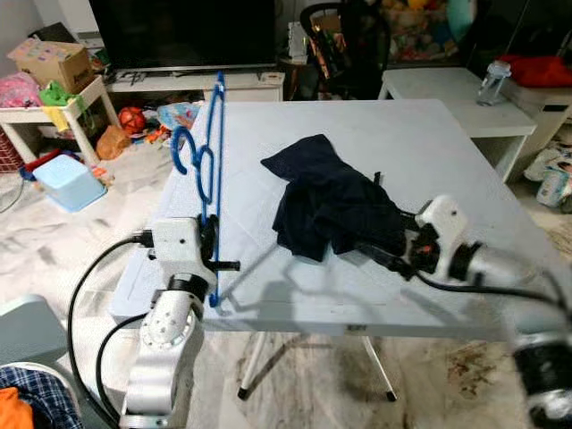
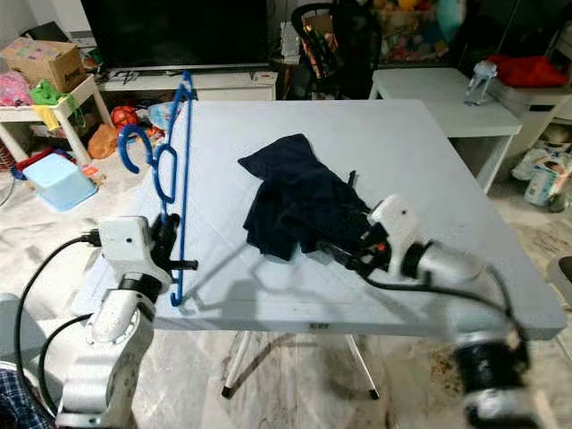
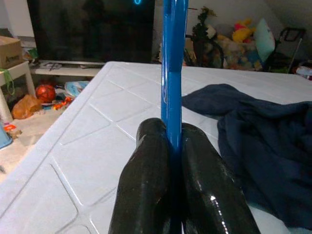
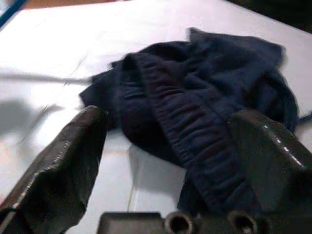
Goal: Hang hanger
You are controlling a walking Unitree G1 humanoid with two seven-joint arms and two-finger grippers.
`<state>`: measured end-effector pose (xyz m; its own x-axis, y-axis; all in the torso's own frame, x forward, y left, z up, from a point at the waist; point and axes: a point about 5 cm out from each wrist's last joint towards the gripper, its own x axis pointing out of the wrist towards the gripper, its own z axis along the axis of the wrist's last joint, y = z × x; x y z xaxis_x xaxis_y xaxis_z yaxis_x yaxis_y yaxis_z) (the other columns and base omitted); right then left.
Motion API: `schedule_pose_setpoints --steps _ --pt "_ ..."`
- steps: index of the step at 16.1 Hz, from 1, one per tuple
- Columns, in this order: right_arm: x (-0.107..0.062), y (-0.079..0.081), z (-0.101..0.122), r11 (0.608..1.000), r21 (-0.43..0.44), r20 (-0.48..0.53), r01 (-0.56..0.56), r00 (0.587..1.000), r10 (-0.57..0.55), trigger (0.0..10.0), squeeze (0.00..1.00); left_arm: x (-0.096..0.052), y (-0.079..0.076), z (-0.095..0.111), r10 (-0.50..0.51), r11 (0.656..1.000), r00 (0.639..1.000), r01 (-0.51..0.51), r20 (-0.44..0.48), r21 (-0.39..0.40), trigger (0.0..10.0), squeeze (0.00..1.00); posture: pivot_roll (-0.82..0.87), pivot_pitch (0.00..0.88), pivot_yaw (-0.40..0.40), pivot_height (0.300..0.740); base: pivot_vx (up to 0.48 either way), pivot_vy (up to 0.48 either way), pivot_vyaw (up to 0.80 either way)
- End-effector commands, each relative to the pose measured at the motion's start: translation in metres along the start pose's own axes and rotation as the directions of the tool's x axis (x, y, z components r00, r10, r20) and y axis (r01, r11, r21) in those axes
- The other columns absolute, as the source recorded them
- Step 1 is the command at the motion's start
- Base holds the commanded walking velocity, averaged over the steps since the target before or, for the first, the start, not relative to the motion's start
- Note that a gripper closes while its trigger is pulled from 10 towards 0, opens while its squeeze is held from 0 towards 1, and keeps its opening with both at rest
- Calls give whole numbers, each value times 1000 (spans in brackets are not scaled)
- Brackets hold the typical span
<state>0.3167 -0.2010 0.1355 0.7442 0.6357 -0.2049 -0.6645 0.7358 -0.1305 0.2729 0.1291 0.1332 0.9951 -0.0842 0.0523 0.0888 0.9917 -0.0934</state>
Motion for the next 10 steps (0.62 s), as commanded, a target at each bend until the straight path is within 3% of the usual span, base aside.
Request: schedule_pose_setpoints --steps 1,2,5,10 --pt "-1 3 5 993 39 73 109 991 -112 10000 1000 -3 -2 -6 -15 1000 999 15 -47 3 10000 0 -95 0 18 740 0 0 0" --pt "6 16 2 970 123 101 208 970 -221 10000 1000 -1 -3 -5 -24 1000 998 24 -51 16 10000 0 -95 0 21 740 0 0 0" --pt "20 32 12 960 131 161 249 950 -269 10000 1000 5 -7 -3 -42 999 997 44 -64 32 10000 0 -107 0 30 740 0 0 0" --pt "20 19 15 938 121 147 326 928 -341 10000 1000 10 -12 4 -64 997 997 66 -54 34 10000 0 -103 0 24 740 -52 0 0"
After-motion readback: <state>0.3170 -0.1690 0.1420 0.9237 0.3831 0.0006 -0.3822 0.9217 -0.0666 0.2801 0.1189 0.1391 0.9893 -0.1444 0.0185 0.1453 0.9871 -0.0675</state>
